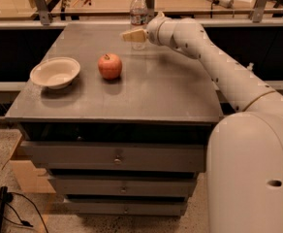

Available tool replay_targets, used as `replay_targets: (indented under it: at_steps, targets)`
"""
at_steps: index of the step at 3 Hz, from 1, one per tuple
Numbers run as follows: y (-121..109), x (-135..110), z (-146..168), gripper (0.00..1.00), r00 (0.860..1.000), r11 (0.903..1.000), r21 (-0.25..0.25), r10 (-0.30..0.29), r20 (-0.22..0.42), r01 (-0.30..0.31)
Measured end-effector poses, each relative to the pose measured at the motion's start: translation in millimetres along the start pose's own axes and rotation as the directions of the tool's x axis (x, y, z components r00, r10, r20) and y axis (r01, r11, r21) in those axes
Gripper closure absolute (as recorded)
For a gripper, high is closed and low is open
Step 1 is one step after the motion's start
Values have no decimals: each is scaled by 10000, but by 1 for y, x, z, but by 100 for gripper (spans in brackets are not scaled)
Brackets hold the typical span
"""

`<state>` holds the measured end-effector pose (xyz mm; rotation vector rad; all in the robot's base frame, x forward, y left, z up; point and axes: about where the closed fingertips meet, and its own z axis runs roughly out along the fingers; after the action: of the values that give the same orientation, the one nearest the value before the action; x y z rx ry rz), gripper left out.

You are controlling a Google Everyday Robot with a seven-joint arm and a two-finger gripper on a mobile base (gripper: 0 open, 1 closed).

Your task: Knock water bottle over

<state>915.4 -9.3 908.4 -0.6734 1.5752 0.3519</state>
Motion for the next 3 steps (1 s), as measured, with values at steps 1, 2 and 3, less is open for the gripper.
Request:
replay_targets:
  at_steps: [1,2,3]
  targets:
    - [1,-2,19,18,9993,9991,-221,363,129,-360]
    - [-2,-7,20,41,9990,9985,-355,419,136,-413]
    - [-2,-16,1,64,9992,9976,-691,32,-396,-59]
